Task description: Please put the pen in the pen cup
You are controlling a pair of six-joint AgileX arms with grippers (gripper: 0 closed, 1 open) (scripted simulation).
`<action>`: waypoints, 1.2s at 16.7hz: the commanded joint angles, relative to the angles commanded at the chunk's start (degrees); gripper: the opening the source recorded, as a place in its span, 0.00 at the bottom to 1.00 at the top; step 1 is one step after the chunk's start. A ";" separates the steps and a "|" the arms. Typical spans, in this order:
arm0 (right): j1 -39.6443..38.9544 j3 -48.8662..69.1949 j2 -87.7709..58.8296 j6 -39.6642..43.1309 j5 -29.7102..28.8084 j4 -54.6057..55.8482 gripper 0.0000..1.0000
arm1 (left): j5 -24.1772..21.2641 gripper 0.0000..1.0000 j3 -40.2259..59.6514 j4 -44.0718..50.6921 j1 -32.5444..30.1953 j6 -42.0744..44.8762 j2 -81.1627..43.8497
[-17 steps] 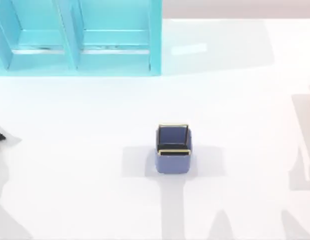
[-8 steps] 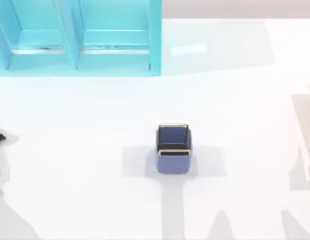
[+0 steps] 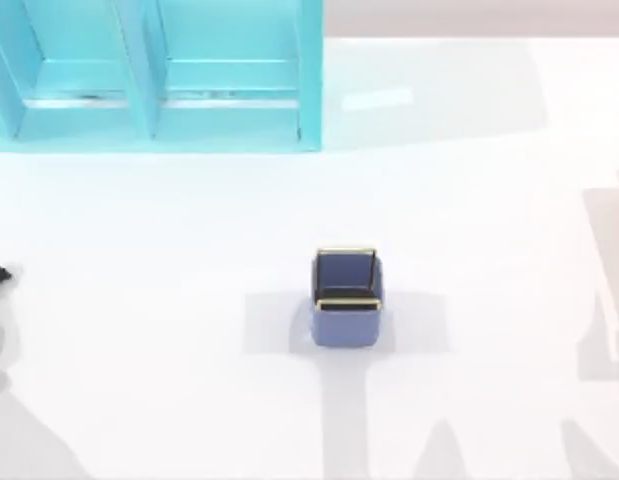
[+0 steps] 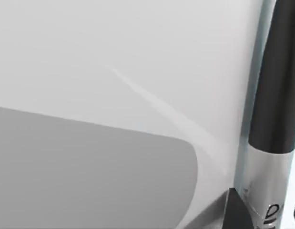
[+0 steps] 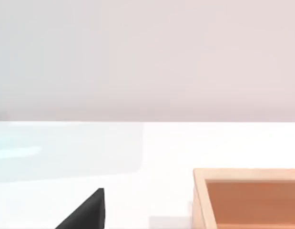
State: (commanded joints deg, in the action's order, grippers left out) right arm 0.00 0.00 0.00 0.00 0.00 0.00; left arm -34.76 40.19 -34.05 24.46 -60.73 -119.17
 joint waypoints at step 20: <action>0.00 0.00 0.00 0.00 0.00 0.00 1.00 | 0.81 0.00 3.64 43.47 11.47 13.27 24.92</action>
State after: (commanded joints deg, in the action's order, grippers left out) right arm 0.00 0.00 0.00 0.00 0.00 0.00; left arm -33.94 43.83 9.42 35.93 -47.47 -94.25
